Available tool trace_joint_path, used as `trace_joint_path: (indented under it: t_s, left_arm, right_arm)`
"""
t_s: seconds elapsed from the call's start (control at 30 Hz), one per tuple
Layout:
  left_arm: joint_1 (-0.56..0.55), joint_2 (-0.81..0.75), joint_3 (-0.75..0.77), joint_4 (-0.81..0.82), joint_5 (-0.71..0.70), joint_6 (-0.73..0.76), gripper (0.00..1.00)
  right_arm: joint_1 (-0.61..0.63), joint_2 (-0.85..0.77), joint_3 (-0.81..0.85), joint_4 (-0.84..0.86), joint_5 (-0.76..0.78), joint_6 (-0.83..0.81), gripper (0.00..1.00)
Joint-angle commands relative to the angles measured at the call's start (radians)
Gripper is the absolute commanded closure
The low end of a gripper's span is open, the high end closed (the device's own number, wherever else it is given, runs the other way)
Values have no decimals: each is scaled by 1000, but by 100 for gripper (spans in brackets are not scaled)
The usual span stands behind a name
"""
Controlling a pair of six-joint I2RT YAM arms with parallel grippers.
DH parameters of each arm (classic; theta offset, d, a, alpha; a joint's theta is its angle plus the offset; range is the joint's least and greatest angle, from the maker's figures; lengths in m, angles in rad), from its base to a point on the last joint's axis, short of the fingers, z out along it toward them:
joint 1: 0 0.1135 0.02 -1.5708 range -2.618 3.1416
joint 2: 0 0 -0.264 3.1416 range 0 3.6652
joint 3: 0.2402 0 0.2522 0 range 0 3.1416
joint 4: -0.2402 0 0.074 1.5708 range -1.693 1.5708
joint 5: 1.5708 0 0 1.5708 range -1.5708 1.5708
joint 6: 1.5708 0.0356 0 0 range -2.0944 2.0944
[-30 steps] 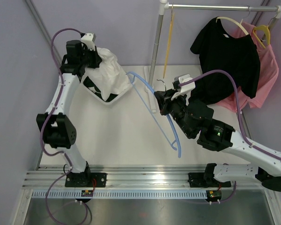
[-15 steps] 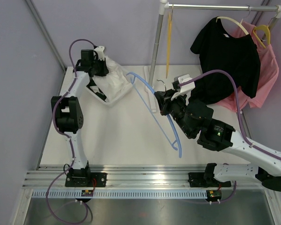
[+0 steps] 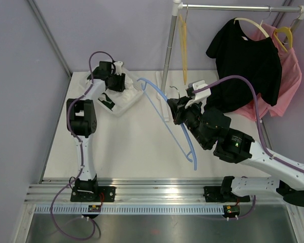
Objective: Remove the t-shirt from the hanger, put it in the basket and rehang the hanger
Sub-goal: Place the tshirt into the basket
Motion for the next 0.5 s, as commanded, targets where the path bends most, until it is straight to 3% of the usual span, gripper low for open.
trace_joint_path:
  t_s: [0.0, 0.03, 0.07, 0.1, 0.23, 0.47]
  left_arm:
    - [8, -144, -30, 7, -44, 27, 41]
    - [8, -186, -45, 13, -60, 25, 32]
    - [10, -220, -70, 33, -79, 16, 11]
    - [10, -255, -149, 64, -97, 18, 1]
    - [8, -424, -288, 186, -85, 29, 1]
    - [8, -686, -465, 246, 45, -37, 1]
  right_arm:
    - [3, -21, 32, 55, 20, -9, 100]
    - [4, -23, 30, 53, 17, -7, 100]
    - [3, -24, 30, 52, 18, -9, 100]
    - [4, -26, 30, 50, 17, -6, 100]
    - [3, -32, 27, 50, 21, -7, 100]
    - [4, -15, 50, 15, 12, -9, 100]
